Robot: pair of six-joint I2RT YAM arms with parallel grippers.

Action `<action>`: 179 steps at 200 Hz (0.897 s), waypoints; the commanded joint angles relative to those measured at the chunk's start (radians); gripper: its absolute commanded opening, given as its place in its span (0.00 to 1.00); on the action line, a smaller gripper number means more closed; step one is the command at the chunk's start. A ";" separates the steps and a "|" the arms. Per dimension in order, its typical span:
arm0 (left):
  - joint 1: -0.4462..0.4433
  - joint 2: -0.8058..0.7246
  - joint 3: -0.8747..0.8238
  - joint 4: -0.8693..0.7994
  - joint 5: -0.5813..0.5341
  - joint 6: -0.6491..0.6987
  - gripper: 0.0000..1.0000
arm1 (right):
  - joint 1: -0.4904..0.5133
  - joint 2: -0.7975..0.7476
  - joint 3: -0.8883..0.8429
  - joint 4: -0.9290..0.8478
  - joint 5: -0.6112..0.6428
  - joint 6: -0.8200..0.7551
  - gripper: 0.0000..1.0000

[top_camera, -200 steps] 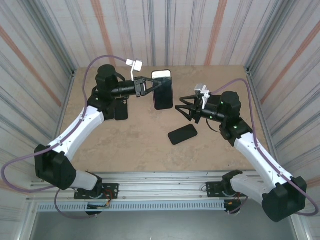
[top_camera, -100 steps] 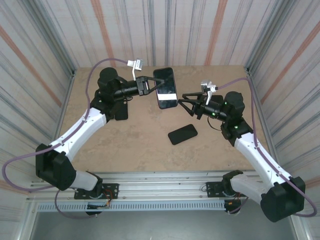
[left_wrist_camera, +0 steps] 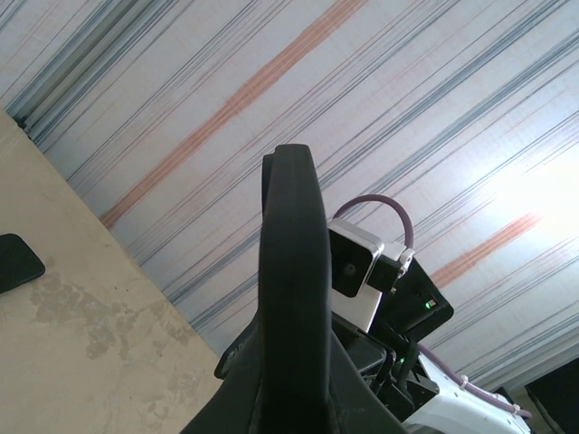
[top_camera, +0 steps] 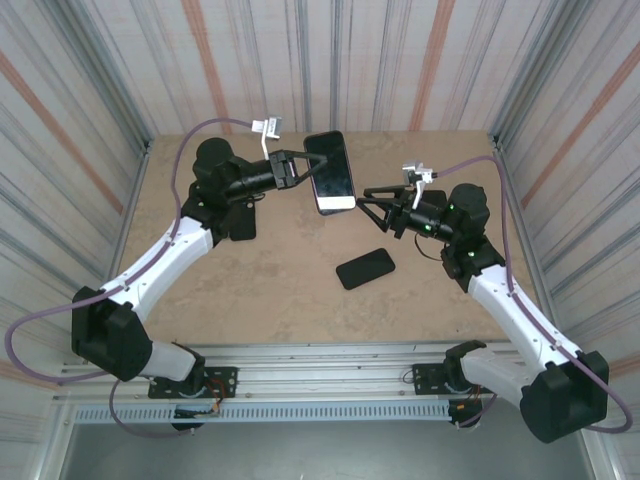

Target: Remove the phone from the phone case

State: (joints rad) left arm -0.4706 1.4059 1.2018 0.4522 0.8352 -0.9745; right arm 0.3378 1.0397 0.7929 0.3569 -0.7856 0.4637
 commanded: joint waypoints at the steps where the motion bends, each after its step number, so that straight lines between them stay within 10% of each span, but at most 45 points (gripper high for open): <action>1: -0.003 -0.027 0.011 0.091 -0.017 -0.034 0.00 | 0.001 0.017 0.002 0.033 -0.031 0.032 0.49; 78: -0.045 -0.006 -0.003 0.138 -0.092 -0.118 0.00 | 0.027 0.049 0.020 0.071 -0.019 0.104 0.49; 179: -0.105 -0.002 -0.179 0.281 -0.517 -0.369 0.00 | 0.076 0.141 0.024 0.376 0.145 0.790 0.37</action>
State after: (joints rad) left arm -0.5594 1.4193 1.0508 0.6949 0.4660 -1.3033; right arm 0.3790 1.1893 0.8055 0.5739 -0.6758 1.0401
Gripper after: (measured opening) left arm 0.130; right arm 0.405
